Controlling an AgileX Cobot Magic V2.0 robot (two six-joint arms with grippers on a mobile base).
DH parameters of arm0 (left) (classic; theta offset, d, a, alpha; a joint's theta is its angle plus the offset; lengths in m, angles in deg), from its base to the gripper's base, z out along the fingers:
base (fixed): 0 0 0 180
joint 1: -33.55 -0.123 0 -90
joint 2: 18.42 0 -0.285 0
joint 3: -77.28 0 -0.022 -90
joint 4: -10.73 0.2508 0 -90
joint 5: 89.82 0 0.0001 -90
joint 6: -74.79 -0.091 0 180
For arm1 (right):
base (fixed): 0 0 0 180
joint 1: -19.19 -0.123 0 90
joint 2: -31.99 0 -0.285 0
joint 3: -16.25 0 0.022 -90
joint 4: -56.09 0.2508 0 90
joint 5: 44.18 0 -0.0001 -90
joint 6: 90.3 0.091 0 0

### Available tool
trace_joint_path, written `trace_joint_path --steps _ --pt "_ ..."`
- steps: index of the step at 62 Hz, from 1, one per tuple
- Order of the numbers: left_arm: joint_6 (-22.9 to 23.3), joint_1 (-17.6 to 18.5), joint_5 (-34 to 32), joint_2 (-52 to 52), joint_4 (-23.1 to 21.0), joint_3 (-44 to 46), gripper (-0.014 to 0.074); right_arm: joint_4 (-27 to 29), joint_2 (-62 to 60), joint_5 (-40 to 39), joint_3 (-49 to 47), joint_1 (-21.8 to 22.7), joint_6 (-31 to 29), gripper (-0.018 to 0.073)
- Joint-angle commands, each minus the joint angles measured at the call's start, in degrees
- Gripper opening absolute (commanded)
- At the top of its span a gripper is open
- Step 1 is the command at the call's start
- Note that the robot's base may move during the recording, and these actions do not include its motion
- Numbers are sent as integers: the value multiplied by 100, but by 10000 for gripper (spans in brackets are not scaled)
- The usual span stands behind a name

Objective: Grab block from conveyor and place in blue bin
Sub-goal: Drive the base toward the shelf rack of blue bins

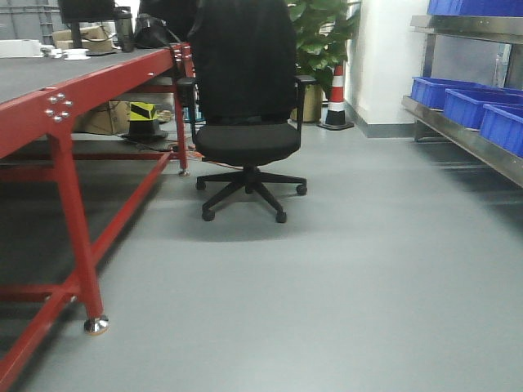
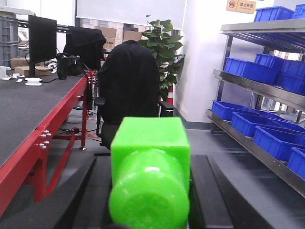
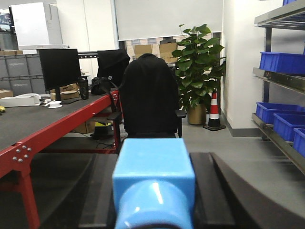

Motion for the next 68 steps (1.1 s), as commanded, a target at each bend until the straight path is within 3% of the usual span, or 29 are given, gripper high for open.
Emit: trace_joint_path --steps 1,68 --pt "-2 -16 -128 15 -17 16 -111 -7 -4 -135 10 -5 -42 -162" --pt "-2 -16 -156 15 -17 16 -111 -7 -4 -135 10 -5 -42 -162"
